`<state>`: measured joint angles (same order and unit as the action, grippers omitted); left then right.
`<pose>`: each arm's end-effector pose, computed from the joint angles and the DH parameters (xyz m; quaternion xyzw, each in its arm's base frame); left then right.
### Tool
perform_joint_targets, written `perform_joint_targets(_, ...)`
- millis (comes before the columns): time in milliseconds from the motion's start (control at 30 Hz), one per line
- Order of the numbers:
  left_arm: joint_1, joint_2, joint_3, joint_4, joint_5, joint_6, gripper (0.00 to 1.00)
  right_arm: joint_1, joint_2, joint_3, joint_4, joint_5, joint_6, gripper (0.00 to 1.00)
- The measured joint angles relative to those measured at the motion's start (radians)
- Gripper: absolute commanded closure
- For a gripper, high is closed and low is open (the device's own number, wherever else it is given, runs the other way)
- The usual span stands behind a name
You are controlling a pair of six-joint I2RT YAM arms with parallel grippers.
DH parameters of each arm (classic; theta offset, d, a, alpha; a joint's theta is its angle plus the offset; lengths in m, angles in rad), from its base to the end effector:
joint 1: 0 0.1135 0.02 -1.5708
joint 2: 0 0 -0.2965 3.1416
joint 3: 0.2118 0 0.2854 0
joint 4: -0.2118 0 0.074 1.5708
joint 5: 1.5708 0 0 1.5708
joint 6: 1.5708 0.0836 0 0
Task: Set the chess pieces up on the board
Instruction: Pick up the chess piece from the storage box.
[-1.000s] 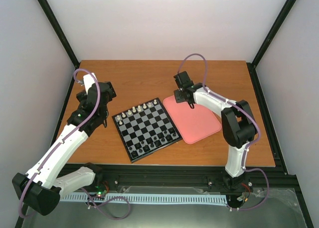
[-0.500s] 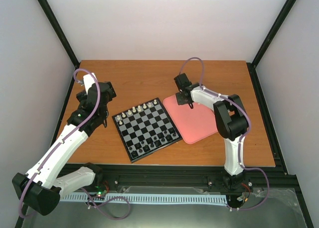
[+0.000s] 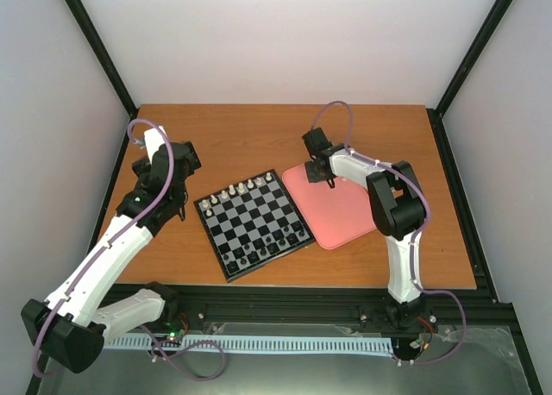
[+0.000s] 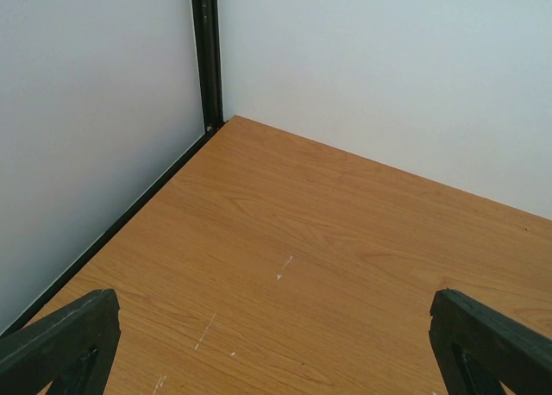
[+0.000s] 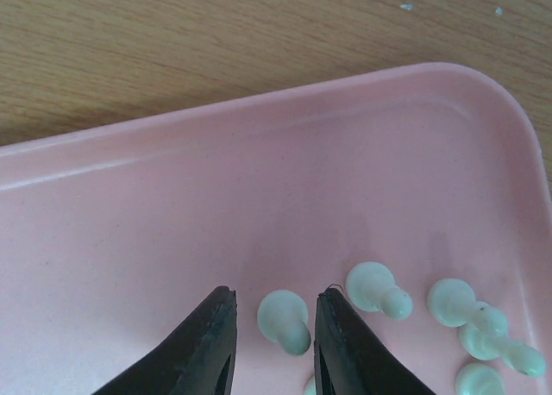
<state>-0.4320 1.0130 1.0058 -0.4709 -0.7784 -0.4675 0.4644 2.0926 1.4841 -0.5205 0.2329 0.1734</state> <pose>0.2617 -0.0560 0.3616 -0.2111 0.7869 0.0830 0.5739 0.4534 0.2055 0.1198 -0.1153 0.9625 -0.0394 0.2422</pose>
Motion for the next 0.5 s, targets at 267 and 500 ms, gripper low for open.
perform_joint_targets(267, 0.0, 0.019, 0.0, 0.0, 0.0, 0.0, 0.0, -0.011, 0.006, 0.0, 0.0, -0.009, 0.0, 0.83)
perform_joint_targets(500, 0.0, 0.02, 0.0, 0.0, 0.0, 0.0, 0.0, -0.011, 0.006, 0.0, 0.001, -0.014, 0.0, 0.91)
